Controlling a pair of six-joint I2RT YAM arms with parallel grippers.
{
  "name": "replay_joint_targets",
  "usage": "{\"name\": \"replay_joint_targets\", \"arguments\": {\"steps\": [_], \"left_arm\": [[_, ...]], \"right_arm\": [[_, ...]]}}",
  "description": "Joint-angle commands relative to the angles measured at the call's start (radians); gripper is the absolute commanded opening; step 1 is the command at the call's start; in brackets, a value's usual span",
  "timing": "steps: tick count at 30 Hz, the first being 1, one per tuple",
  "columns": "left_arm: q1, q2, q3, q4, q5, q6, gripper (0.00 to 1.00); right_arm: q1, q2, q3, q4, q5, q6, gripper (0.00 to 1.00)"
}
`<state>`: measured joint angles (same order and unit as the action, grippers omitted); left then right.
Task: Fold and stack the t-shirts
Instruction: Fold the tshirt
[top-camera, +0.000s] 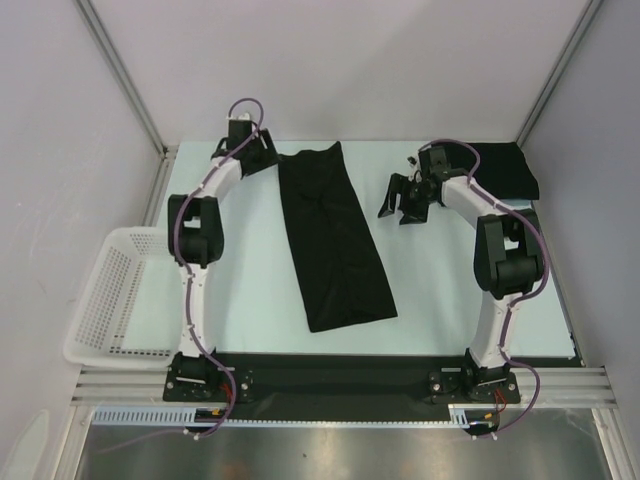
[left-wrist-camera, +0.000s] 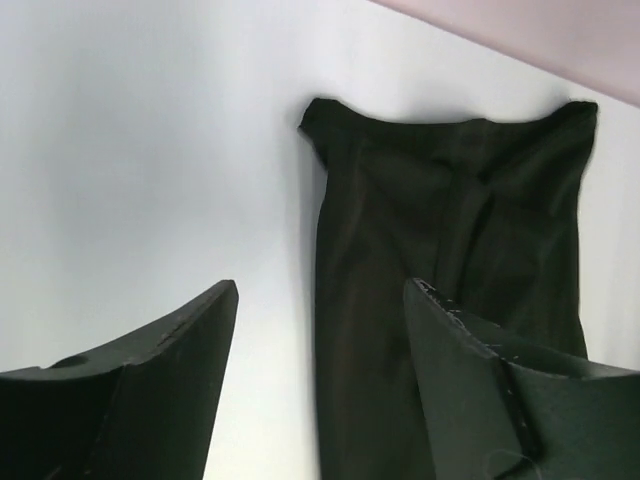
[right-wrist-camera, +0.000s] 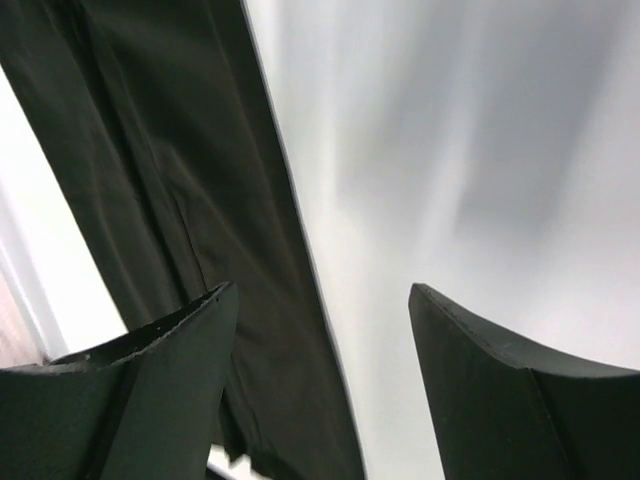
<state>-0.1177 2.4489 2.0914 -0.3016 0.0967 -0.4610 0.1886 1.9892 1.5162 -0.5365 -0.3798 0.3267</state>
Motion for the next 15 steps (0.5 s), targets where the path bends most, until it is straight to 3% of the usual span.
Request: {"name": "replay_joint_targets", "arguments": {"steps": [1, 3, 4, 5, 7, 10, 15], "left_arm": [[-0.003, -0.314, -0.145, -0.057, -0.08, 0.094, 0.74], [-0.01, -0.422, -0.252, -0.065, -0.077, 0.078, 0.73], [-0.016, -0.474, -0.378, -0.062, -0.063, 0.071, 0.72], [-0.04, -0.596, -0.451, -0.05, -0.068, 0.068, 0.71], [-0.113, -0.73, -0.682, -0.022, -0.071, 0.071, 0.67], [-0.244, -0.973, -0.96, 0.007, -0.077, 0.021, 0.66], [-0.454, -1.298, -1.286, 0.033, -0.075, -0.255, 0.67]], "right_arm": [[-0.006, -0.121, -0.085, -0.094, -0.073, -0.021, 0.76], [-0.006, -0.159, -0.138, -0.111, -0.093, -0.015, 0.76], [-0.005, -0.202, -0.207, -0.109, -0.114, -0.008, 0.76], [-0.006, -0.223, -0.241, -0.105, -0.123, 0.004, 0.76], [-0.005, -0.295, -0.359, -0.083, -0.143, 0.047, 1.0], [0.0, -0.404, -0.511, -0.04, -0.177, 0.083, 1.0], [0.0, -0.527, -0.629, -0.032, -0.099, 0.109, 1.0]]}}
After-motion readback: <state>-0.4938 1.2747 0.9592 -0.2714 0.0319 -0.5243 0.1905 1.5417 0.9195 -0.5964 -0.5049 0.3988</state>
